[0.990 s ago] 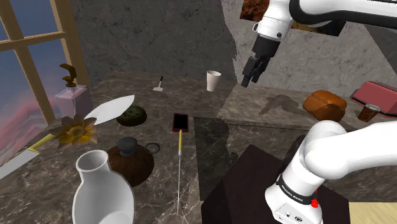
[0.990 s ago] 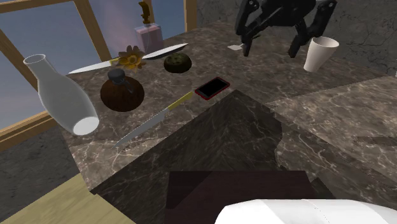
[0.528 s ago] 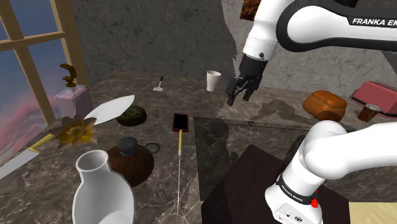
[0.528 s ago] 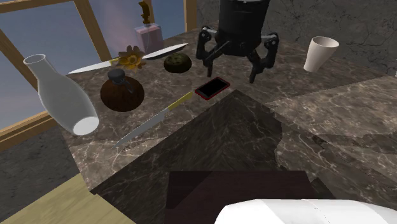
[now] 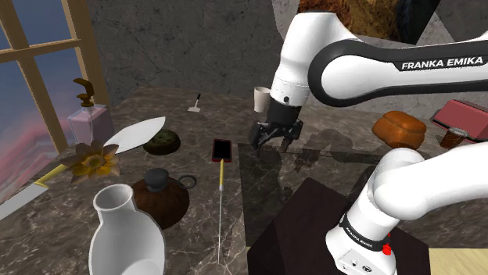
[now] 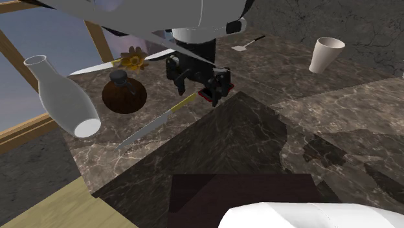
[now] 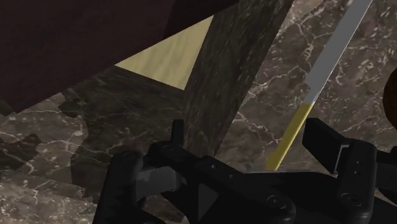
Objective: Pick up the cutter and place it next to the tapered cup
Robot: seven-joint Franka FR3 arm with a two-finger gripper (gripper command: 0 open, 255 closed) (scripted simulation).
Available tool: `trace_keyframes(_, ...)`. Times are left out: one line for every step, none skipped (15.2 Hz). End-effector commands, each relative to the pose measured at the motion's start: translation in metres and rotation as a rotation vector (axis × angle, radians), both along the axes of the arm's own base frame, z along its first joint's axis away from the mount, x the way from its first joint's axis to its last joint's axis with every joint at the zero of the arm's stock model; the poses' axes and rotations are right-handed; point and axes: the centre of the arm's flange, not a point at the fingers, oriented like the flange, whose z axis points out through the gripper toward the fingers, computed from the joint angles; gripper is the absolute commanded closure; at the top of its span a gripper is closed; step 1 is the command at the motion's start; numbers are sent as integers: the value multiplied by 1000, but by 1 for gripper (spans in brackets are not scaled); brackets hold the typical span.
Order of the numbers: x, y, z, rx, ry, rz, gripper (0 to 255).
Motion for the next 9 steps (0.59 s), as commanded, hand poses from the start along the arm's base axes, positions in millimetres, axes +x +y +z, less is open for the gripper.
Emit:
trace_keyframes(6, 23, -16, 2, 3, -61, 0)
trace_keyframes(9, 33, -24, 2, 6, -89, 0)
trace_keyframes(13, 43, -32, 2, 8, -118, 0)
trace_keyframes(17, 53, -40, 3, 10, -146, 0)
trace_keyframes(21, 63, -48, 3, 13, -174, 0)
trace_keyframes(26, 73, -56, 3, 15, -203, 0)
trace_keyframes(31, 82, -64, 3, 17, -231, 0)
trace_keyframes(36, 92, -72, 3, 20, -259, 0)
trace_keyframes(41, 101, -81, 3, 22, -288, 0)
